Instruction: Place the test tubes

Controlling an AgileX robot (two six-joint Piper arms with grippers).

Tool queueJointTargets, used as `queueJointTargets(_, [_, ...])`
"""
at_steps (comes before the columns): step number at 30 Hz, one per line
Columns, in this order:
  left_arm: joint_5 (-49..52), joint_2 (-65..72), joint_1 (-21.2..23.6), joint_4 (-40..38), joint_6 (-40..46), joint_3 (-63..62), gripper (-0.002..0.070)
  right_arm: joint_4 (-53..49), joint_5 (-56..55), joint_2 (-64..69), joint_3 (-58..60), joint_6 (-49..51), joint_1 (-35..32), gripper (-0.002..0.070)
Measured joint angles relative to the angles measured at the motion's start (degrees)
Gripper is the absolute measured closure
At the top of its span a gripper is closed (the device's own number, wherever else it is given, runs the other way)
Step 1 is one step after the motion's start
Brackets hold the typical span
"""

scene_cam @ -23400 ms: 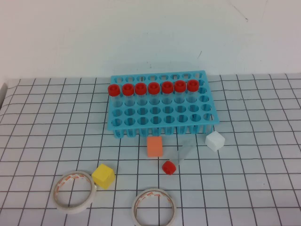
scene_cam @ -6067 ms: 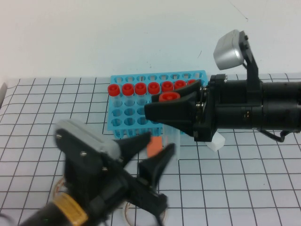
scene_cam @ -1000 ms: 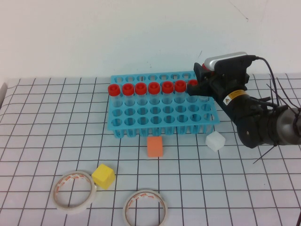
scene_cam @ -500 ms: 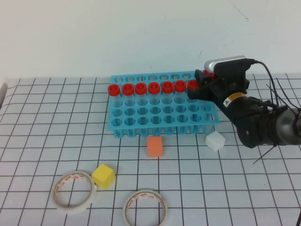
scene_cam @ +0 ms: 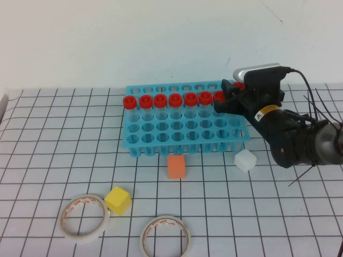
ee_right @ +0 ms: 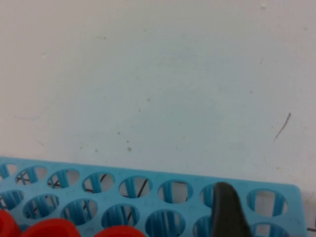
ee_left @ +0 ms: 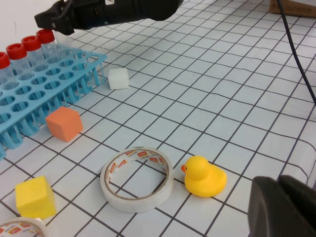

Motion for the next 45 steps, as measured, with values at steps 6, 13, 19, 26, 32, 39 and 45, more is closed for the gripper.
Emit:
queueJointTargets(6, [0.0,0.0,0.0,0.0,0.0,0.0,0.0676,0.1,1.0,-1.0,0.0,-1.0,0.0,0.0258])
queueJointTargets(13, [0.0,0.0,0.0,0.0,0.0,0.0,0.0676,0.2,5.2,-8.1,2.4,-1.0,0.0,0.0267])
queueJointTargets(19, [0.0,0.0,0.0,0.0,0.0,0.0,0.0676,-10.4,28.1,-30.8,10.2,11.5,0.8,0.0583])
queueJointTargets(26, [0.0,0.0,0.0,0.0,0.0,0.0,0.0676,-17.3,45.0,-52.8,16.8,14.6,2.9,0.0671])
queueJointTargets(32, [0.0,0.0,0.0,0.0,0.0,0.0,0.0676,-17.4,60.6,-70.0,22.8,14.6,3.3,0.0676])
queueJointTargets(39, [0.0,0.0,0.0,0.0,0.0,0.0,0.0676,-21.0,66.8,-90.7,34.2,14.4,4.0,0.0678])
queueJointTargets(45, [0.0,0.0,0.0,0.0,0.0,0.0,0.0676,-25.2,69.8,-104.1,41.7,14.4,4.0,0.0678])
